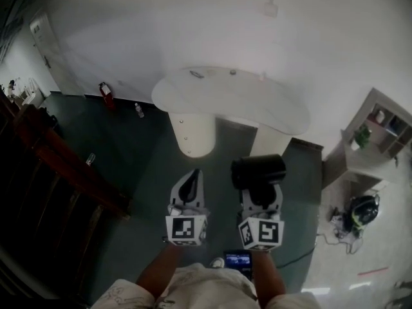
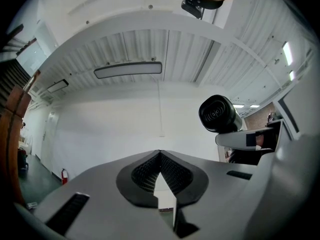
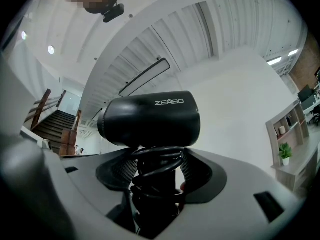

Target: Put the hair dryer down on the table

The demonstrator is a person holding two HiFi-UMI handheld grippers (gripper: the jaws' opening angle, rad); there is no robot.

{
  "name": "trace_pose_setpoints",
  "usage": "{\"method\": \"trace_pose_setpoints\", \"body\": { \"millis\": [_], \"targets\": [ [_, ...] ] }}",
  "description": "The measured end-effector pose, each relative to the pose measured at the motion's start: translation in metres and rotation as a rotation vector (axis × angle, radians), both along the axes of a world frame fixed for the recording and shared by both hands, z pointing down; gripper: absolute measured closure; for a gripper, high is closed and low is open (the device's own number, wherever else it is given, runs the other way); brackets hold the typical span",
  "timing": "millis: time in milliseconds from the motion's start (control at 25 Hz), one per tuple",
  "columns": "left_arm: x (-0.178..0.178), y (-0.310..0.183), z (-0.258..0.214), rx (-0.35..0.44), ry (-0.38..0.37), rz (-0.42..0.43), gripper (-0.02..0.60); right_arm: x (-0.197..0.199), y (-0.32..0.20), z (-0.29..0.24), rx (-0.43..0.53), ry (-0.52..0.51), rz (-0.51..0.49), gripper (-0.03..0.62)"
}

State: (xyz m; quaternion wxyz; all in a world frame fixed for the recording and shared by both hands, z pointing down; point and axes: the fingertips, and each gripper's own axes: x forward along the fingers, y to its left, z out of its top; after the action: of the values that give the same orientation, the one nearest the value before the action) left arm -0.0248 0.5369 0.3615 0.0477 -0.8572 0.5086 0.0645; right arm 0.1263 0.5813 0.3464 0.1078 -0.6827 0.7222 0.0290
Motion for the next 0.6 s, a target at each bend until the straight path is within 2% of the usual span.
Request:
{"method": "trace_pose_setpoints", "body": {
  "millis": [280, 600],
  "targets": [
    [0.010, -0.031, 0.008, -0.010, 0.022, 0.011, 0.586, 0.007, -0.031, 0.004, -0.006, 0.026, 0.003, 0.321],
    [0.002, -0.101, 0.006, -0.015, 0.052, 0.014, 0.586, -0.001, -0.099, 0.005, -0.027, 0.035, 0.009, 0.321]
  ]
}}
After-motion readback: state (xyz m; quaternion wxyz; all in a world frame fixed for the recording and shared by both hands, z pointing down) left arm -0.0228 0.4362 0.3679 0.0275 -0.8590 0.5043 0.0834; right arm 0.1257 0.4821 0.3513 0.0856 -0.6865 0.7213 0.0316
